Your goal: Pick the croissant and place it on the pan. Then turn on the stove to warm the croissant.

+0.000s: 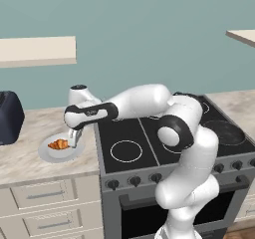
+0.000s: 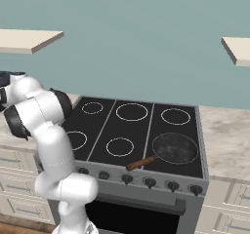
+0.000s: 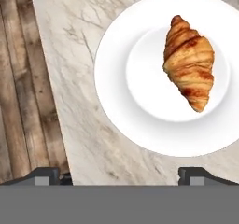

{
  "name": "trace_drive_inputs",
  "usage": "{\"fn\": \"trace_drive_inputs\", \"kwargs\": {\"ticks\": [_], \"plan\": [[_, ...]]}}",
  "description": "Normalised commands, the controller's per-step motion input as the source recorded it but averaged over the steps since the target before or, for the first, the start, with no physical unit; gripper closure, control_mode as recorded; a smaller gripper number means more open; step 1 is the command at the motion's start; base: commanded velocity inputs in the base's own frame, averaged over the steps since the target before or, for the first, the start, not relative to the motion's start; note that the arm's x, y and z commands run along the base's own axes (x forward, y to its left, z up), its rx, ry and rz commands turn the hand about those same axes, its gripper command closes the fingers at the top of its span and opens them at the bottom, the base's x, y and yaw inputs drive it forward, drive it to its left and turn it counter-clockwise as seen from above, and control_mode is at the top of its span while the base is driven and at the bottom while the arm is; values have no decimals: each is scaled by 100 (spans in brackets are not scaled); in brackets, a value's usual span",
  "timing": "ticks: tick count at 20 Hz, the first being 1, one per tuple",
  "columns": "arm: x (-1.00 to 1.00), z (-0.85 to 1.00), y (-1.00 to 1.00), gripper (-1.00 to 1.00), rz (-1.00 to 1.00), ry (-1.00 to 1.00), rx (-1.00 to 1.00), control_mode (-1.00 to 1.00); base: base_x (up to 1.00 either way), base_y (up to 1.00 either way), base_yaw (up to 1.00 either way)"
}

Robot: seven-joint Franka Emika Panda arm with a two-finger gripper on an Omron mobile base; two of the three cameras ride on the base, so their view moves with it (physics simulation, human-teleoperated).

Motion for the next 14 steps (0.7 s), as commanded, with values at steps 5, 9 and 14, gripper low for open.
{"fn": "trace_drive_inputs", "kwargs": {"ticks": [5,9,14], "plan": [[22,-17,11,-100,10,0,0,-100,0,0,0],[24,-12,9,-100,9,0,0,-100,0,0,0],[24,-11,15,-100,6,0,0,-100,0,0,0]]}}
